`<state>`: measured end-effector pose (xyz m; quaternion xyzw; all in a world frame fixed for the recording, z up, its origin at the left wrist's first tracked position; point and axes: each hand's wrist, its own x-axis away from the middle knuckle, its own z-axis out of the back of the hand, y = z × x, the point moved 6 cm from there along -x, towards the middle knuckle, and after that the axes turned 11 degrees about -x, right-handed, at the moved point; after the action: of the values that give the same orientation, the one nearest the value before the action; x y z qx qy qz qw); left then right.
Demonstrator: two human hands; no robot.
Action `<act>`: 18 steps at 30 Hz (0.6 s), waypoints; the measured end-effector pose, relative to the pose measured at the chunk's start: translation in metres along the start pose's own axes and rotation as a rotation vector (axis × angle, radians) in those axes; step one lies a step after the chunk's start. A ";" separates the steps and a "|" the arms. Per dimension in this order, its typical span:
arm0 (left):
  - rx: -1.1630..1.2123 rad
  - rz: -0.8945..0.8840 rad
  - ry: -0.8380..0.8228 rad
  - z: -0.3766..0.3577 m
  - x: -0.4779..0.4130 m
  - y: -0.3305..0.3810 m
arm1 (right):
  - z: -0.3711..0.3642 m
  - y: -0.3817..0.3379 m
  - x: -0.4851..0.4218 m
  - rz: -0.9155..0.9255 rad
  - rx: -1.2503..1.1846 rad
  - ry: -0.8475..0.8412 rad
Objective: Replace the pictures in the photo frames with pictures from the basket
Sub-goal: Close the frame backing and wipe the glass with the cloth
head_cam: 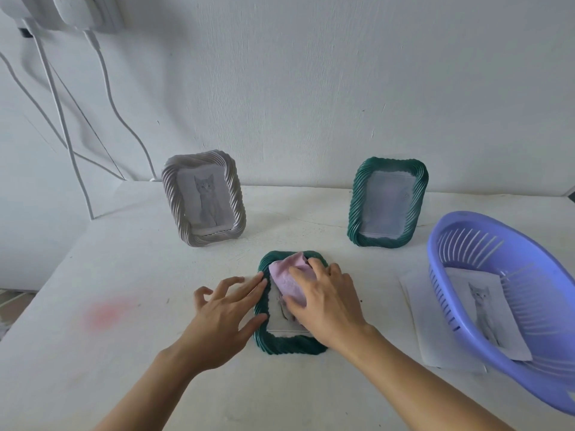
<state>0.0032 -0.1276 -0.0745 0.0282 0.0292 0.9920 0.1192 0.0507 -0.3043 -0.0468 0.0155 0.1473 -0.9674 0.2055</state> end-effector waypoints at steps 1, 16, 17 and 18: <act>0.004 0.003 0.005 0.000 0.000 -0.001 | -0.002 0.001 -0.001 0.008 0.006 0.008; 0.021 0.009 0.031 -0.002 -0.001 -0.003 | -0.011 0.000 0.018 0.299 -0.145 -0.044; 0.025 0.009 0.030 -0.002 -0.001 -0.004 | -0.013 0.002 0.019 0.302 -0.151 -0.061; 0.025 0.010 0.029 -0.002 -0.001 -0.004 | -0.013 0.004 0.020 0.313 -0.148 -0.072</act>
<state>0.0053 -0.1242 -0.0765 0.0153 0.0431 0.9925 0.1133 0.0336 -0.3115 -0.0622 -0.0117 0.2065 -0.9100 0.3593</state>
